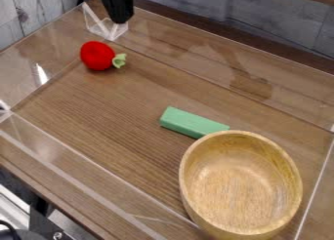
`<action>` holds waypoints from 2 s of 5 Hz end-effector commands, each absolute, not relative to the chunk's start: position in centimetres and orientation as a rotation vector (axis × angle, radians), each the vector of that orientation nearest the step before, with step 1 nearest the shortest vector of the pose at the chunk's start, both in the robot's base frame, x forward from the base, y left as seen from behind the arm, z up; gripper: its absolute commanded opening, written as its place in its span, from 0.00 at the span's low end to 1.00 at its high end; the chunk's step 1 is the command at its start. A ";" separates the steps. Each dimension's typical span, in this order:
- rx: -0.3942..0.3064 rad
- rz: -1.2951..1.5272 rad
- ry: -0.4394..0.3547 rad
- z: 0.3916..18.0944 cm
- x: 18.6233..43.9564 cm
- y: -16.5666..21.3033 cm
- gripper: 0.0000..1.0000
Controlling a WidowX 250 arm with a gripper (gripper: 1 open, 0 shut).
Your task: Move the red fruit to the right
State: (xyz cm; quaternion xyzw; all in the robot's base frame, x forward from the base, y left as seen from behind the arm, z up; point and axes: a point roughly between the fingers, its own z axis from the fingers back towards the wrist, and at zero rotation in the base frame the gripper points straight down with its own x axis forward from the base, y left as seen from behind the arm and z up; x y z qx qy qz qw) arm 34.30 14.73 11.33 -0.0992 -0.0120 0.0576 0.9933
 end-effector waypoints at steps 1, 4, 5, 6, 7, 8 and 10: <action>-0.172 0.092 -0.088 14.2 35.3 14.9 0.00; -0.145 0.067 -0.046 11.6 35.3 18.0 1.00; -0.134 0.085 -0.021 9.9 34.7 19.6 1.00; -0.120 0.110 0.002 7.8 34.5 20.1 1.00; -0.107 0.122 0.019 5.9 34.4 20.1 1.00; -0.099 0.140 0.026 4.9 33.8 19.6 1.00; -0.093 0.189 0.036 3.5 32.9 18.5 1.00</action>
